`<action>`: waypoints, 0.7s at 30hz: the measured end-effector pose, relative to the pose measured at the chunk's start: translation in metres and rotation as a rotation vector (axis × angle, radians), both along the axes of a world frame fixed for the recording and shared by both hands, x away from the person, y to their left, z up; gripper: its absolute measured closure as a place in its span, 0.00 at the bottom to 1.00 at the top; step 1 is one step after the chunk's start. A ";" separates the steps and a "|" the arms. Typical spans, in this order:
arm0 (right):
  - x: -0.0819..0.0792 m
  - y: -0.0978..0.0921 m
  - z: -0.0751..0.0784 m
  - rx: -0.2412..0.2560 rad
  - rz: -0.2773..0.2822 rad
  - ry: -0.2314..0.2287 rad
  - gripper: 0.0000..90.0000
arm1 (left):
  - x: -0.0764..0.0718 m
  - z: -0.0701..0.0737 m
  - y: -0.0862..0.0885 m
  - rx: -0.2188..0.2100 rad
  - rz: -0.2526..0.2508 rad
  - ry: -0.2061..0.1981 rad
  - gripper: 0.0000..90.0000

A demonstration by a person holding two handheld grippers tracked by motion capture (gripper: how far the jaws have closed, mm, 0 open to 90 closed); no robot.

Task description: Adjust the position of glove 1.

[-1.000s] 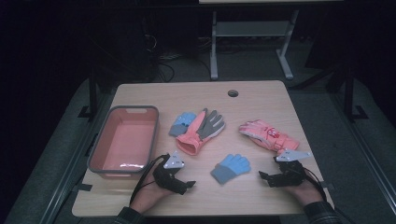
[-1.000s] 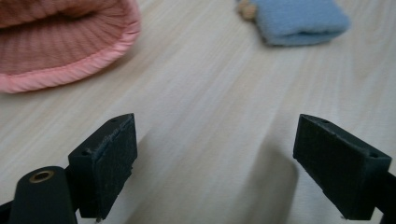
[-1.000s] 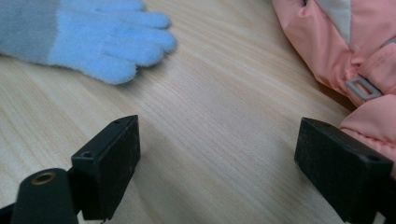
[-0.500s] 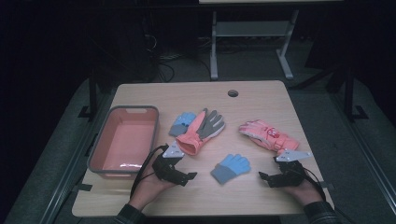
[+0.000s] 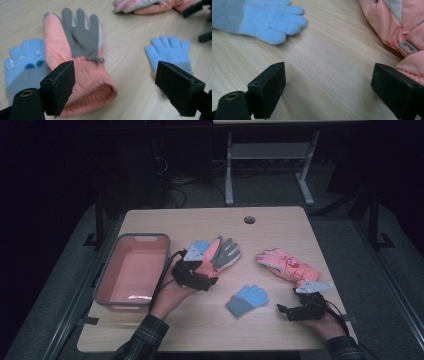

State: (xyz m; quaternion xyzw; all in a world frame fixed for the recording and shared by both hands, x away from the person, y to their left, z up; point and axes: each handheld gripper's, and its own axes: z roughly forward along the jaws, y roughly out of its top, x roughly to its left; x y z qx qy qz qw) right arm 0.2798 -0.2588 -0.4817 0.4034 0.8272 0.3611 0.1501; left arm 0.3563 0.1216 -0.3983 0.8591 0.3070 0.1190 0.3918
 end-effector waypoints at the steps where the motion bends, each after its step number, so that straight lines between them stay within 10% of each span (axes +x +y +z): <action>1: 0.000 0.000 0.000 0.000 0.000 0.000 0.13 | 0.003 0.001 -0.001 0.005 0.007 0.000 0.18; 12: 0.000 0.000 0.000 0.000 0.000 0.000 0.13 | 0.045 0.010 -0.005 0.028 0.096 -0.020 0.32; 21: 0.000 0.000 0.000 0.000 0.000 0.001 0.13 | 0.072 0.003 -0.004 0.084 0.209 0.012 0.99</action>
